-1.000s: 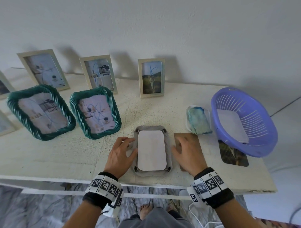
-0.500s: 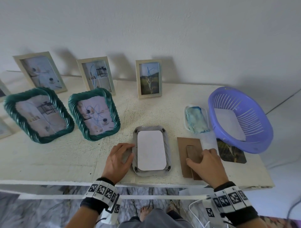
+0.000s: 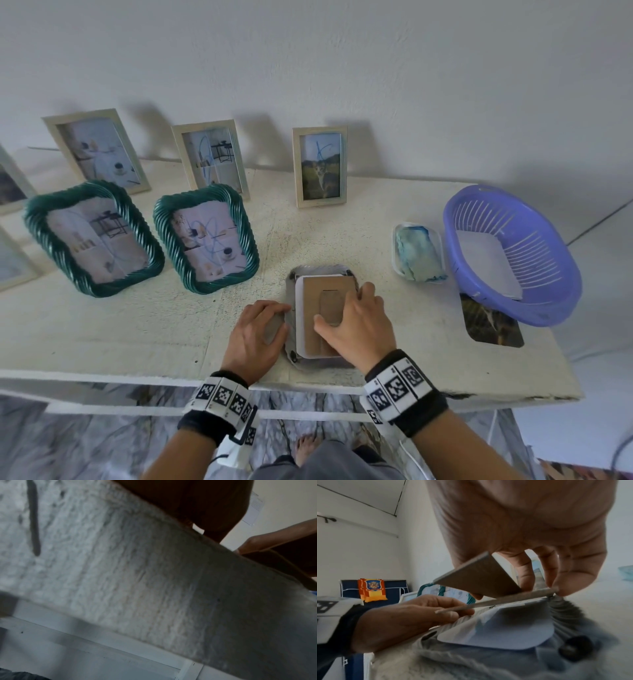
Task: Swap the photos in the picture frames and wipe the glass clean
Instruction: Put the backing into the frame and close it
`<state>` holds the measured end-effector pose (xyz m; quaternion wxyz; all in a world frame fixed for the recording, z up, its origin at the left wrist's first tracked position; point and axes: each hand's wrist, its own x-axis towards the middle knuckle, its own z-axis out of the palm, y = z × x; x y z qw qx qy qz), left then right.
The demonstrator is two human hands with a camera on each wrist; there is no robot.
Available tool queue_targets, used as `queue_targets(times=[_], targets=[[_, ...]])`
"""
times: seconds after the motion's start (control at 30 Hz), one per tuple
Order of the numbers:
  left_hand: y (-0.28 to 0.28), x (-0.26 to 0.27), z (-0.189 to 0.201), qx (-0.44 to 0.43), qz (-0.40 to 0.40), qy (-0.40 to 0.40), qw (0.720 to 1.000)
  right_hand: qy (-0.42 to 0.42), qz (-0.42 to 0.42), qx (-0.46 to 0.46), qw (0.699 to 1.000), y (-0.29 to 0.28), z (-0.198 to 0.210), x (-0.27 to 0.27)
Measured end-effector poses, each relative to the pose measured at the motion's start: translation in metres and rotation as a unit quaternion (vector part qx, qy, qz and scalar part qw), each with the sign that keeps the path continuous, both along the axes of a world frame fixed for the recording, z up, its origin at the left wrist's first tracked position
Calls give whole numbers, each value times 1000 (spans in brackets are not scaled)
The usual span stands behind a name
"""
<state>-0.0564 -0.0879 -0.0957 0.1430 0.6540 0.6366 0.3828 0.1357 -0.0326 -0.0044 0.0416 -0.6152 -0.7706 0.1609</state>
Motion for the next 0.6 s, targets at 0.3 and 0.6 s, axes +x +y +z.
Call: queue_targets(times=[0.3,0.6], targets=[[-1,0,0,7,2,8,1000,-6,16,7,1000,0,-12,-14],[-1,-1,-1,1,-1,17,1000,-19,21,3,1000,1,-19,-13]])
